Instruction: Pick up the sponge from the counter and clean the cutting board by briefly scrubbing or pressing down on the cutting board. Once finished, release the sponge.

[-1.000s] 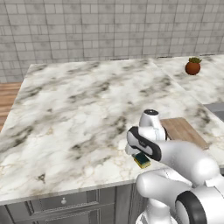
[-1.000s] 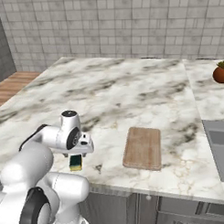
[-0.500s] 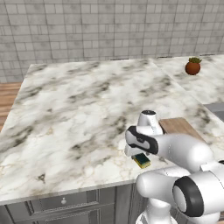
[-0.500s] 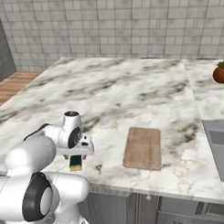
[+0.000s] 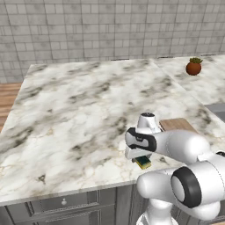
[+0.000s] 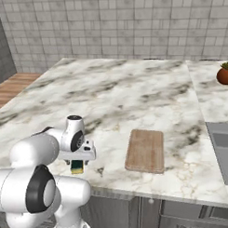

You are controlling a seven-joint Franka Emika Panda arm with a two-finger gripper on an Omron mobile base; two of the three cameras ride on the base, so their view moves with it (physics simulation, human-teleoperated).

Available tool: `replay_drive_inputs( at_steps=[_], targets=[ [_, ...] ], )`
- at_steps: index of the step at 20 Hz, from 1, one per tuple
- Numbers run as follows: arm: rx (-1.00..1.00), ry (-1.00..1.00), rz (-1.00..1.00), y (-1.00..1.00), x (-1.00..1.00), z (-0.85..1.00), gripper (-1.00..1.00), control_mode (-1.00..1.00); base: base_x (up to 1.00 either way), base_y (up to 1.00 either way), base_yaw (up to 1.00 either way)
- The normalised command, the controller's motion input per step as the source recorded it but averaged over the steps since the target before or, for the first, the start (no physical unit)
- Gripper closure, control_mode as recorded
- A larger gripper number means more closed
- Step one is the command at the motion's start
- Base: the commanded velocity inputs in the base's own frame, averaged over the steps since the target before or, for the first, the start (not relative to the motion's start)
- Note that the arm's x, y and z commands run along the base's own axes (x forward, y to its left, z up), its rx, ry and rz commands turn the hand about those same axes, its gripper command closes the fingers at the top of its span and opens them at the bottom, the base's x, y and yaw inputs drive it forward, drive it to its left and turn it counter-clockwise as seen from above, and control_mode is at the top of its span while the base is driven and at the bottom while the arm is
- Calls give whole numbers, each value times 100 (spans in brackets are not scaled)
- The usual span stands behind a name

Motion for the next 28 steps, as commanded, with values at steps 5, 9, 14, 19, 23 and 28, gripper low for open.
replay_drive_inputs(
  at_steps=[5, 9, 14, 19, 23, 28],
  targets=[
    [0, 0, 0, 0, 0, -7, -100, -100, 0, 0, 0],
    [0, 0, 0, 0, 0, -1, 100, -100, 0, 0, 0],
    [0, -1, 0, 0, 0, 0, 100, -100, 0, 0, 0],
    [0, 0, 0, -21, -4, 16, 100, -100, 0, 0, 0],
    [0, -1, -5, -26, 6, 33, 100, -100, 0, 0, 0],
    [0, 0, -1, -49, 23, 34, 100, -100, 0, 0, 0]
  ],
)
